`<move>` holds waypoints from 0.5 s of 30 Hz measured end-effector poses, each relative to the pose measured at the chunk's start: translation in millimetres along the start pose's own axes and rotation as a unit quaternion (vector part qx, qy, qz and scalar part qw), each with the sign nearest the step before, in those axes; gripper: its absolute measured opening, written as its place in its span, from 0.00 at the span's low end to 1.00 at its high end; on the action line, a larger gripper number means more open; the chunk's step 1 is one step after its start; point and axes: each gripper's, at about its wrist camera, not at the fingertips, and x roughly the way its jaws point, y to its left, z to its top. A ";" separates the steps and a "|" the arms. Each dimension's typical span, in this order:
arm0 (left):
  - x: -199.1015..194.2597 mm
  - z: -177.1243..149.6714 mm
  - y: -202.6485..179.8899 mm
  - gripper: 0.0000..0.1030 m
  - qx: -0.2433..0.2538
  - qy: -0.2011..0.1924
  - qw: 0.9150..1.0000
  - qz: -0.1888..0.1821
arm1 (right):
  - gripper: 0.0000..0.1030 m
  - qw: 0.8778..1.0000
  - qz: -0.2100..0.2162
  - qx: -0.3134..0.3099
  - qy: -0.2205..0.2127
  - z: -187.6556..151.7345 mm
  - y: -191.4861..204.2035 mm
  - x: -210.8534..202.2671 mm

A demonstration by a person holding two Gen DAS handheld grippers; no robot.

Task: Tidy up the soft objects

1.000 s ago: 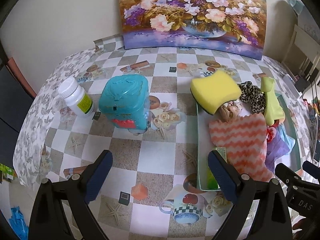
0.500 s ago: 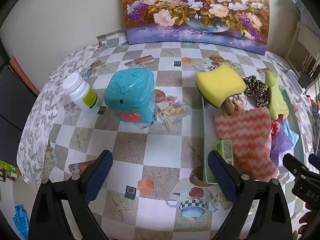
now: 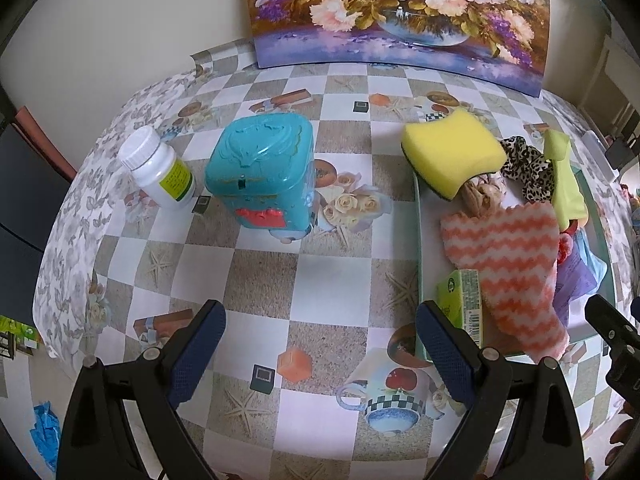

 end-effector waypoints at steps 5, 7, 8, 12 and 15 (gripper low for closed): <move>0.4 0.5 1.8 0.93 0.000 0.001 1.000 -0.005 | 1.00 1.000 -0.004 -0.003 0.000 0.8 0.8 0.5; 1.5 0.7 1.9 0.93 0.000 0.002 1.000 -0.007 | 1.00 1.000 -0.003 -0.004 0.000 0.8 0.8 0.4; 2.2 0.5 1.7 0.93 0.001 0.004 1.000 -0.002 | 1.00 1.000 -0.002 -0.004 0.000 0.8 0.7 0.3; 2.0 0.3 3.0 0.93 -0.002 0.002 1.000 0.005 | 1.00 1.000 -0.003 -0.004 0.001 1.0 0.7 0.5; 3.2 0.6 3.8 0.93 -0.004 0.005 1.000 -0.001 | 1.00 1.000 -0.003 -0.004 0.002 0.9 0.6 0.6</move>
